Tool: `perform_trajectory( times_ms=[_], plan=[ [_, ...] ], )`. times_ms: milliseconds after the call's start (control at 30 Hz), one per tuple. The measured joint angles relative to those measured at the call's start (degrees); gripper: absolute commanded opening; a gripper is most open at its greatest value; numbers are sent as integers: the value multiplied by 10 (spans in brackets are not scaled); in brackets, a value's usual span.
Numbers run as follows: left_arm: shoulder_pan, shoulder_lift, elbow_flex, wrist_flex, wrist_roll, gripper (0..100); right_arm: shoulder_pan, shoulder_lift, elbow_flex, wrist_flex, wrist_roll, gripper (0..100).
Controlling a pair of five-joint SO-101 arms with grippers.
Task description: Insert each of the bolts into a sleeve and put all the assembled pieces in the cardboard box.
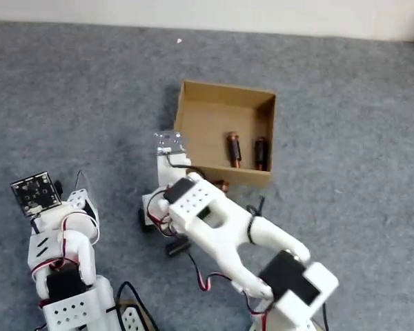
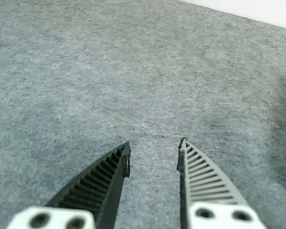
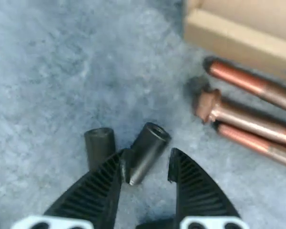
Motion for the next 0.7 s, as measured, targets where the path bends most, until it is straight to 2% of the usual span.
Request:
perform_trajectory(
  times_ms=[133,267,433,567,700],
  plan=[
    [0,0,0,0,0,168,0,39,-16,2,0,98],
    [0,0,0,0,0,168,3,52,-23,5,0,3],
    [0,0,0,0,0,168,4,55,-25,11,18,5],
    [0,0,0,0,0,171,1,11,-21,51,30,5],
    [0,0,0,0,0,171,26,-99,-16,58,80,5]
  ],
)
